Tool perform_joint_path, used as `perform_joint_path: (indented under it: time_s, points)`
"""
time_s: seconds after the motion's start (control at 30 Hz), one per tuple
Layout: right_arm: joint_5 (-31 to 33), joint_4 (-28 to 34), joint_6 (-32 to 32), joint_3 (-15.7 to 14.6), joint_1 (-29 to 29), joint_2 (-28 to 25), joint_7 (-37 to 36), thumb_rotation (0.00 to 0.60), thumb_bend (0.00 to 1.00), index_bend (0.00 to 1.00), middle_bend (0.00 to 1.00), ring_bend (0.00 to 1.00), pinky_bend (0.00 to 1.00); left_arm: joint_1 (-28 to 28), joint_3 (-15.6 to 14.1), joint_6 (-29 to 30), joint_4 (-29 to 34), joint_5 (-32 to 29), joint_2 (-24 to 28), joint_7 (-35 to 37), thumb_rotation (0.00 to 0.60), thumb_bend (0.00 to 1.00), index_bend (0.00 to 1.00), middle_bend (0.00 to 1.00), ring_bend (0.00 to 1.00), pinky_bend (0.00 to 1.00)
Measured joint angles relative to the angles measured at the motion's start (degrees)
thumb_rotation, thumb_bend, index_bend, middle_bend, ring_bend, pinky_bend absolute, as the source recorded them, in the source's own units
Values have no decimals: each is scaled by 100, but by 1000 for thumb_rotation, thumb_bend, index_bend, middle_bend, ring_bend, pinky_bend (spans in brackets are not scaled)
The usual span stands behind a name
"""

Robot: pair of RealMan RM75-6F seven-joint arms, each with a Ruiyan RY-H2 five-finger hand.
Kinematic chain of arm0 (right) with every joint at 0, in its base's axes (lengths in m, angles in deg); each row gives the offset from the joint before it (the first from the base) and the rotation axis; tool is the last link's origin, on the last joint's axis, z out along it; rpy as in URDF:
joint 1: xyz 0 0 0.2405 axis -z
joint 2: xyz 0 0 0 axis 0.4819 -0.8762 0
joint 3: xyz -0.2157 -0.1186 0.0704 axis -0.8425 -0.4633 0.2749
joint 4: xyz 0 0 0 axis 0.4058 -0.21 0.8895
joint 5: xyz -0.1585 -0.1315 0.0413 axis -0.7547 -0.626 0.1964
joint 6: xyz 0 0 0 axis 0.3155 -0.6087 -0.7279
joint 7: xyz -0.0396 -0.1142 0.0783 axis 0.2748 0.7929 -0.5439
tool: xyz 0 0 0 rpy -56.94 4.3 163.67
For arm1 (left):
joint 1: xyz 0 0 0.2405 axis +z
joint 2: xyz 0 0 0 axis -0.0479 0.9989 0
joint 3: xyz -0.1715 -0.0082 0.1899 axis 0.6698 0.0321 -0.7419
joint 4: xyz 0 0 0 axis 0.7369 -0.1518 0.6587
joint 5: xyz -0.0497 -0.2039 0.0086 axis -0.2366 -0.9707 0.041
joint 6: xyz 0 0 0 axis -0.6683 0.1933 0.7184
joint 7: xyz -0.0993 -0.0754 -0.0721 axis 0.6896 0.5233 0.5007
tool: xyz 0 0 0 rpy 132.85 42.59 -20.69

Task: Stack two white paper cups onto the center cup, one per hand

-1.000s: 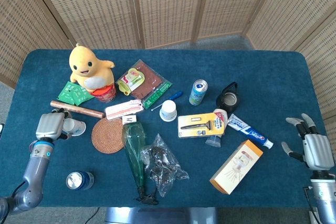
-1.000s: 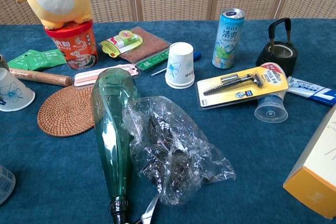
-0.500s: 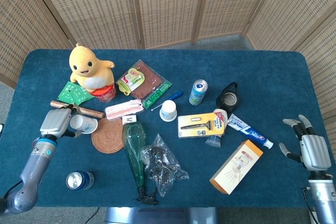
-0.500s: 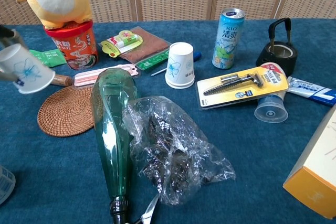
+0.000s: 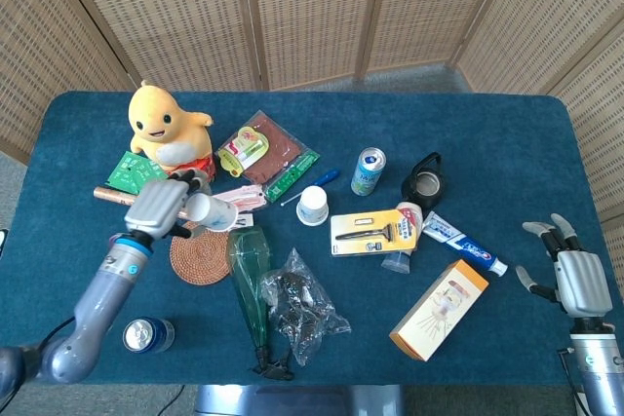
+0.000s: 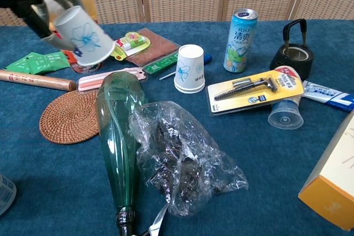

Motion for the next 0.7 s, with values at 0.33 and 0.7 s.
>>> perform_joint_path:
  time_s: [0.33, 0.7]
  points:
    - [8, -11, -32, 20, -5, -6, -76, 600, 322, 237, 279, 92, 449, -1014, 293, 373, -35, -1194, -801, -895, 600, 251, 374, 229, 216, 501]
    - [13, -46, -73, 15, -4, 16, -159, 600, 322, 236, 280, 92, 450, -1972, 643, 652, -935, -1829, -1712, -1363, 600, 248, 365, 211, 197, 482]
